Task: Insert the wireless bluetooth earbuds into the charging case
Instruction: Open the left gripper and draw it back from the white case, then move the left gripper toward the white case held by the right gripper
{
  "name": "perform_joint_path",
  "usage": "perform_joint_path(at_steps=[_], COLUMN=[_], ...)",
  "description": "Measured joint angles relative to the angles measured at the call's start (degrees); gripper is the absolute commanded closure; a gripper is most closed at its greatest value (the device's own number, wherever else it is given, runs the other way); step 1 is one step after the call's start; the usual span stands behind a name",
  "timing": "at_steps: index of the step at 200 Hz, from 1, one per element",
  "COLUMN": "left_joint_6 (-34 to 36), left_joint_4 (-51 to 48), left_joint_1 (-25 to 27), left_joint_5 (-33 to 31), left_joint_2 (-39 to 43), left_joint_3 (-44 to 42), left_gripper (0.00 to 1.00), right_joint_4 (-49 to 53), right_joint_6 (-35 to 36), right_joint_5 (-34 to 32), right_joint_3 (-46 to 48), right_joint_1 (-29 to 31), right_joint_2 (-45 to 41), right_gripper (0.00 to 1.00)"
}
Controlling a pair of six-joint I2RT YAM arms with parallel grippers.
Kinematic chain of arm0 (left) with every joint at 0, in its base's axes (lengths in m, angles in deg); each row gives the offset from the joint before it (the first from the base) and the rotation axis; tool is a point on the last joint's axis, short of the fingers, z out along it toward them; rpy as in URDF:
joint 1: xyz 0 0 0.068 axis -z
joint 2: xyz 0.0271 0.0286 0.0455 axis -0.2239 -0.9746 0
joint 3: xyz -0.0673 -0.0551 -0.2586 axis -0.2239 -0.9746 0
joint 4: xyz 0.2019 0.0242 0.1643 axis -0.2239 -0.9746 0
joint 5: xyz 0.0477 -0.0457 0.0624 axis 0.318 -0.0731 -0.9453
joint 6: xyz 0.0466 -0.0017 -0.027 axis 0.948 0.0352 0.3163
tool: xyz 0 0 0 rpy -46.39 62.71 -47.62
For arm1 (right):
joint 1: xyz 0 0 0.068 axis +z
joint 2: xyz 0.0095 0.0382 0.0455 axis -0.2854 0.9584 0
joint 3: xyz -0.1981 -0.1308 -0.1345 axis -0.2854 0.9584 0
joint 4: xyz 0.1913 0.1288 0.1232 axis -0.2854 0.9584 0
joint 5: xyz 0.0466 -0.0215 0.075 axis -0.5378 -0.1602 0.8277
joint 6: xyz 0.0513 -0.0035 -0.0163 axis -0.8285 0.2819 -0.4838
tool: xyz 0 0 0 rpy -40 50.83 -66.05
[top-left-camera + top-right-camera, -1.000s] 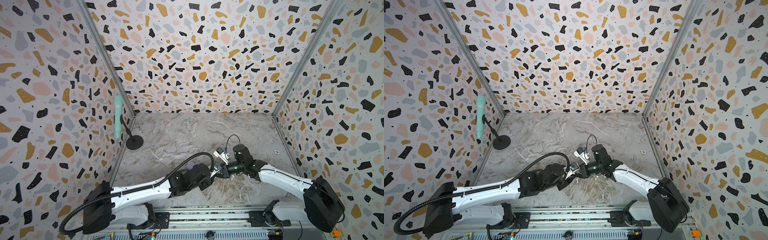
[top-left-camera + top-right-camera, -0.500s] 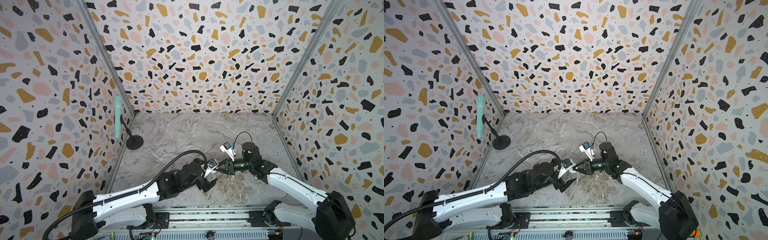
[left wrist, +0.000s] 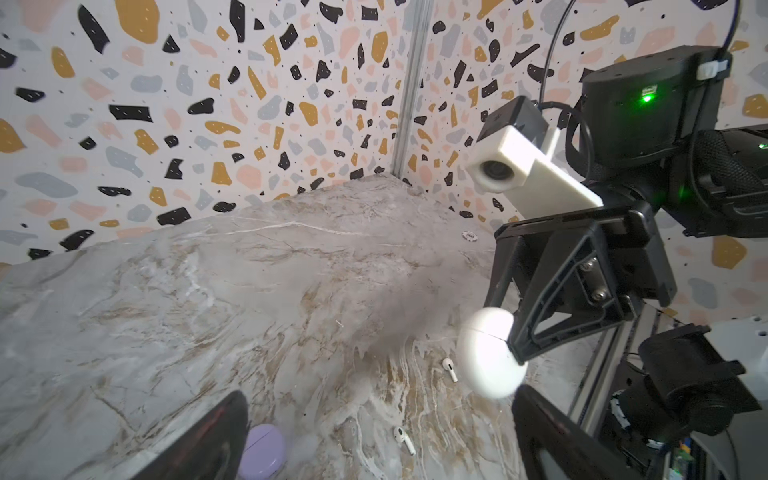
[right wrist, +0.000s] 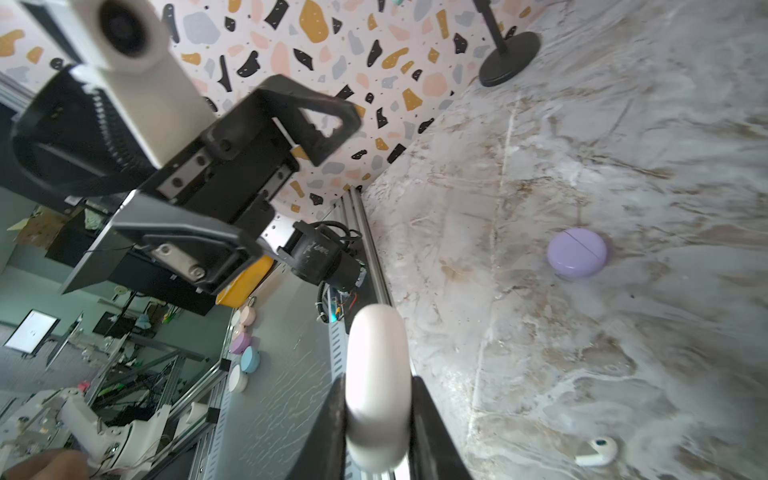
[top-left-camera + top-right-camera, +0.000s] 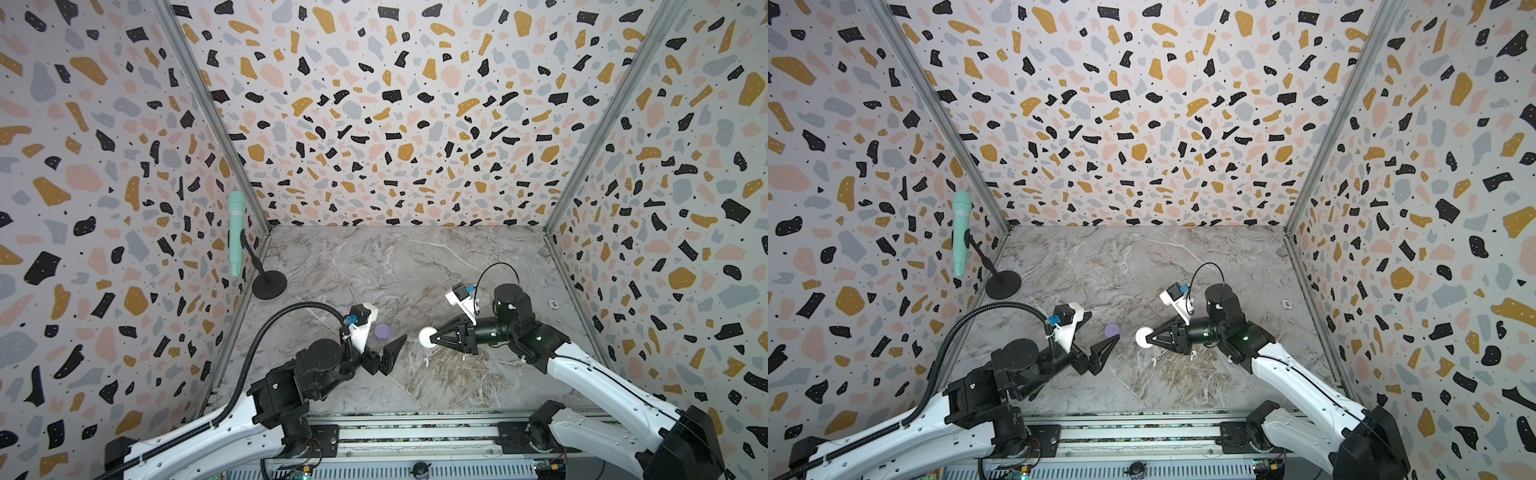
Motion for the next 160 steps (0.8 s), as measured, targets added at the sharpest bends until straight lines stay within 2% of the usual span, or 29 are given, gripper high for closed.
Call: perform_joint_path(at_steps=[30, 78, 94, 123, 160], left_joint_6=[-3.23, -4.0, -3.17, -0.04, 3.04], left_joint_4=[-0.48, -1.66, -2.97, -6.38, -8.87], left_joint_1=[-4.57, -5.73, -5.77, -5.77, -5.81], left_joint_5=[13.2, 29.81, 34.25, 39.39, 40.94], left_joint_2=[-1.84, -1.7, -2.95, -7.5, -9.42], left_joint_3=[0.07, 0.24, 0.7, 3.39, 5.97], left_gripper=[0.02, 0.01, 0.07, 0.12, 0.2], right_joint_4=[-0.13, -1.38, -1.7, 0.11, 3.04], right_joint_6=[1.05, 1.2, 1.42, 3.61, 6.88], right_joint_5=[1.51, 5.29, 6.56, 7.19, 6.32], right_joint_3=[-0.72, -0.72, -0.72, -2.12, -4.61], right_joint_1=[2.01, 2.32, 3.15, 5.84, 7.61], right_joint_2=[-1.38, -1.62, -1.62, -0.94, 0.76], right_gripper=[1.0, 1.0, 1.0, 1.0, 1.0])
